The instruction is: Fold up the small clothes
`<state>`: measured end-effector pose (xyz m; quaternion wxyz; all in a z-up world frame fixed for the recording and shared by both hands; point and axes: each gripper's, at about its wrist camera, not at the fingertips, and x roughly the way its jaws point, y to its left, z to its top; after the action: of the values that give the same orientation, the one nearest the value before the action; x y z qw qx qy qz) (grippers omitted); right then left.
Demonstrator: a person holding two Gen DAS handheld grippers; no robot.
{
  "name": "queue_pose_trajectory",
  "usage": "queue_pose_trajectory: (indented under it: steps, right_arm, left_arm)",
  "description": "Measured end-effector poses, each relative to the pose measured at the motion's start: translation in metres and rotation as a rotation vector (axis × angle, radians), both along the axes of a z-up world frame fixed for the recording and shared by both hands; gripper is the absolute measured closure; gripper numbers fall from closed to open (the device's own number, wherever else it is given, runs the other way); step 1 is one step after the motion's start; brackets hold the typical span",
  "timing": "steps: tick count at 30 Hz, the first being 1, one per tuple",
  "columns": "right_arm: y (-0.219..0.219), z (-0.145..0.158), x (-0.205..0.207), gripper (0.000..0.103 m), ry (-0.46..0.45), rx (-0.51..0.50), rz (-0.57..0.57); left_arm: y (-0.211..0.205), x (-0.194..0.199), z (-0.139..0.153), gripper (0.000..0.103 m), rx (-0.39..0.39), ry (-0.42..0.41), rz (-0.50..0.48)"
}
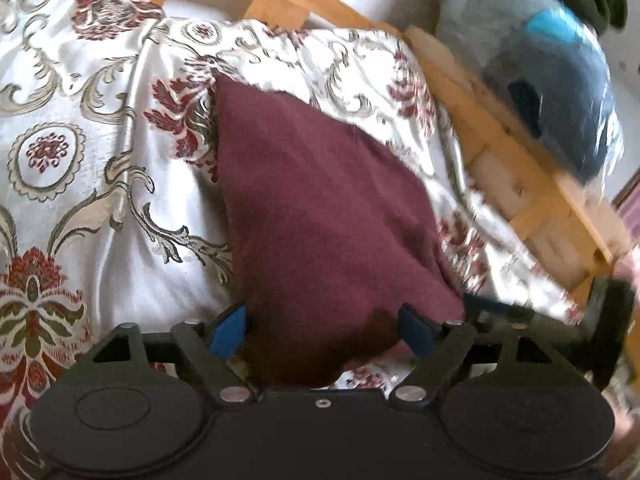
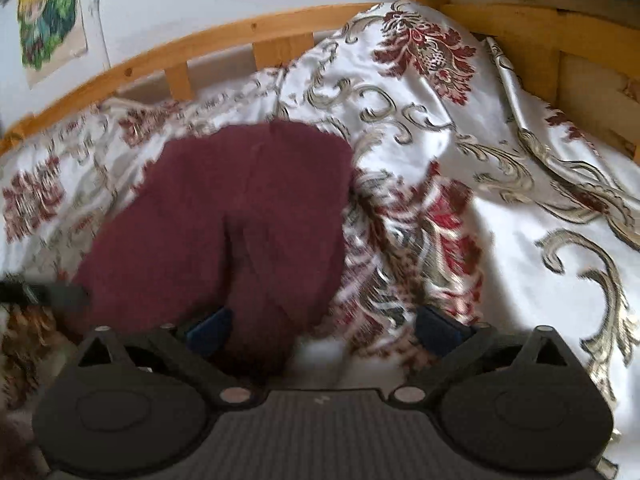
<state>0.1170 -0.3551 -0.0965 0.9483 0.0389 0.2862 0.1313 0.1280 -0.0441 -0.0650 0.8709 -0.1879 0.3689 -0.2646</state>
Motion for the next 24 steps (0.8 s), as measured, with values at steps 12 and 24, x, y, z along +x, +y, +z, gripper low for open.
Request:
queue_pose_trajectory:
  steps: [12,24]
  right_arm:
    - [-0.020,0.035,0.013,0.005,-0.119,0.137,0.032]
    - [-0.001,0.046,0.115,0.094,-0.083,0.073,0.080]
  left_arm:
    - [0.002,0.015,-0.010,0.013,0.017,0.046,0.058]
    - [0.006,0.016,-0.014,0.011,-0.003,0.052,0.051]
